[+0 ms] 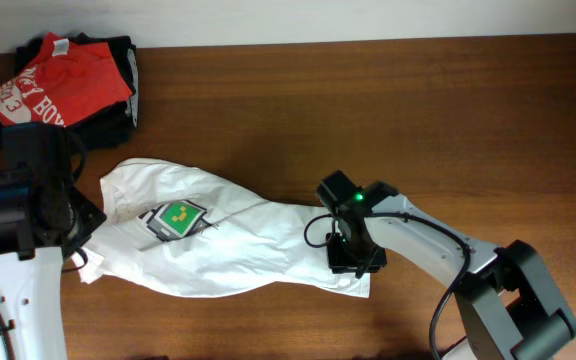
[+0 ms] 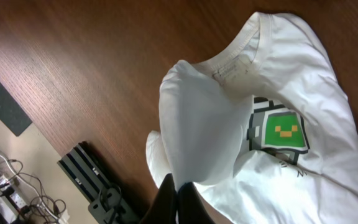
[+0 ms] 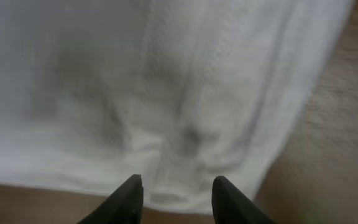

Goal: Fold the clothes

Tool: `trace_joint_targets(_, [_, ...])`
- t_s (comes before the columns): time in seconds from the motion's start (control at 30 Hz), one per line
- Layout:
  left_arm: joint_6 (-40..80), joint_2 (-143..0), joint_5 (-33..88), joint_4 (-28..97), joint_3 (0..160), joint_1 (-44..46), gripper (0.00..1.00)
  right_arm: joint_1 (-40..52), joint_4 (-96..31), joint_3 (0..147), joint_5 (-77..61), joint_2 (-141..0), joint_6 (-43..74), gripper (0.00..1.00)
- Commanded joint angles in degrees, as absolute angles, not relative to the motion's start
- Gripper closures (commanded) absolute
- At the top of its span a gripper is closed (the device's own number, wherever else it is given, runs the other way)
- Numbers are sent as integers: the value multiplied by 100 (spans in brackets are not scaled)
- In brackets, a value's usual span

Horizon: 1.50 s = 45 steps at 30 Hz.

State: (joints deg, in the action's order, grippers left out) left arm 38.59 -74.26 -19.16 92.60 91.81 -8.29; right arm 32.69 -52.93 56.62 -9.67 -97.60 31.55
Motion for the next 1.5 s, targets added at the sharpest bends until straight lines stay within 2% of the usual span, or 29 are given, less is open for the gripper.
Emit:
trace_joint_targets(0.0, [3769, -7426, -2036, 9290, 9207, -858, 100, 3304, -5006, 5424, -1245, -9697, 3208, 58])
trace_joint_targets(0.13, [3769, -7426, -2034, 9288, 9207, -858, 100, 3304, -4984, 5369, -1236, -9701, 3208, 54])
trace_joint_targets(0.33, [3769, -7426, -2036, 9271, 9207, -858, 100, 3304, -4711, 5068, -1247, -9701, 3352, 55])
trace_joint_targets(0.37, [3769, -7426, -2036, 9264, 9207, -858, 100, 3304, -4663, 5068, -1249, -9701, 3352, 60])
trace_joint_targets(0.43, [3769, -7426, -2036, 9266, 9207, -858, 100, 3304, -4598, 5070, -1247, -9701, 3354, 78])
trace_joint_targets(0.5, [3769, -7426, -2038, 9264, 9207, -858, 100, 3297, -4598, 5096, -1210, -9701, 3352, 81])
trace_joint_targets(0.6, [3769, -7426, -2038, 9264, 9207, -858, 100, 3297, -4678, 5319, -1135, -9701, 3336, 81])
trace_joint_targets(0.67, [3769, -7426, -2038, 9266, 9207, -858, 99, 3297, -4707, 5341, -1129, -9701, 3328, 71])
trace_joint_targets(0.77, [3769, -7426, -2038, 9247, 9207, -858, 100, 3297, -4709, 5341, -1092, -9701, 3328, 68])
trace_joint_targets(0.8, [3769, -7426, -2038, 9247, 9207, -858, 100, 3299, -4711, 5339, -1092, -9701, 3328, 72])
trace_joint_targets(0.87, [3769, -7426, -2038, 9249, 9207, -858, 100, 3310, -4751, 5332, -1092, -9701, 3330, 87])
trace_joint_targets(1.03, [3769, -7426, -2038, 9247, 9207, -858, 100, 3286, -4821, 5406, -753, -9701, 3330, 96])
trace_joint_targets(1.1, [3769, -7426, -2038, 9247, 9209, -858, 100, 3258, -5306, 5870, -528, -9699, 3328, 96])
trace_joint_targets(1.2, [3542, -7387, -2036, 9236, 9286, -799, 100, 2963, -6768, 7406, 102, -9684, 3011, 96])
trace_joint_targets(1.33, [3461, -7293, -2034, 9653, 9992, -788, 100, 2351, -8053, 9146, 134, -9664, 2674, 96])
trace_joint_targets(1.4, [3374, -7107, -1844, 9671, 10245, -790, 100, 2274, -8394, 9174, 228, -9675, 2080, 95])
trace_joint_targets(1.47, [3310, -7074, -1448, 9671, 10230, -790, 100, 2274, -8090, 8324, 217, -9675, 2088, 95])
